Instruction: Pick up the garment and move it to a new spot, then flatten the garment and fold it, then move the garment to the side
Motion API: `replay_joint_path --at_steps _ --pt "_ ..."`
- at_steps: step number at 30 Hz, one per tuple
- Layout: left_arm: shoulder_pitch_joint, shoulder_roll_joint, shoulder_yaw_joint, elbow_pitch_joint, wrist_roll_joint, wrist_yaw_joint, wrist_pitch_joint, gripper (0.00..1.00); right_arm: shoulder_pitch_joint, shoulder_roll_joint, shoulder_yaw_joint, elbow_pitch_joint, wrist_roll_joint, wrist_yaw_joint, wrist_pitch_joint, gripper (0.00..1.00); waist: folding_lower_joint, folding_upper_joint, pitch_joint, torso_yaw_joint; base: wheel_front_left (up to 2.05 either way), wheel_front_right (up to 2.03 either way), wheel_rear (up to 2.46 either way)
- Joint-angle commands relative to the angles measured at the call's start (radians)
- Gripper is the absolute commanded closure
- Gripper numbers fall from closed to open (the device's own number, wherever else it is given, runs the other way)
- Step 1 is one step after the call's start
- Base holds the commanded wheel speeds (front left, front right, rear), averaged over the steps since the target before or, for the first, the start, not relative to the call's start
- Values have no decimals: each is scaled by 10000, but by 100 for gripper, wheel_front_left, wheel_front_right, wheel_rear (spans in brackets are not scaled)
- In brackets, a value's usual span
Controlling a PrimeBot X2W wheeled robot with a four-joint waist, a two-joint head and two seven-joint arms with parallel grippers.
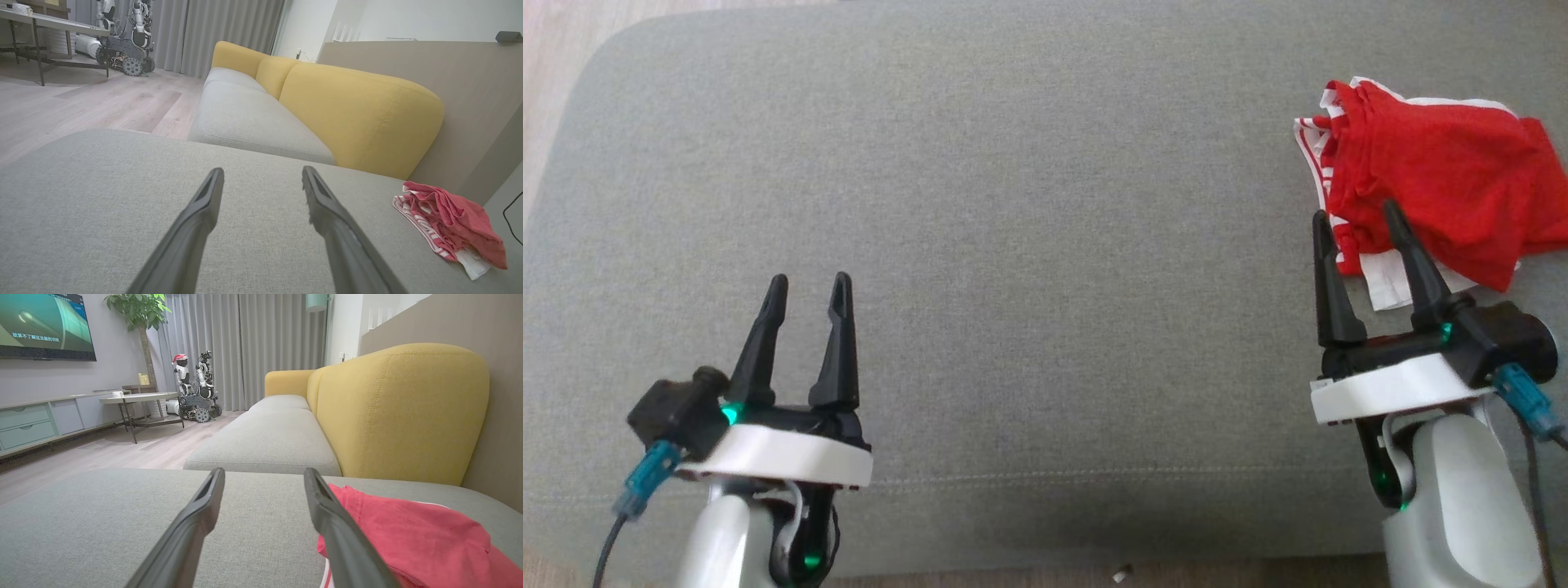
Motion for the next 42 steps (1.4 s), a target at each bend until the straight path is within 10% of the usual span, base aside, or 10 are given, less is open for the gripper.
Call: replay_joint_path --at_steps 1,27,42 --pt "-158 82 271 -303 129 43 -51 0 -94 140 225 -279 -127 17 -135 0 1 -1 -27 7 0 0 0" --pt "-304 82 412 -785 706 587 -51 0 -148 220 125 -119 -213 17 -336 0 1 -1 189 98 0 0 0" --pt "-192 82 815 -1109 -11 72 -51 0 -214 221 152 -123 -118 17 -368 0 1 -1 235 68 0 0 0"
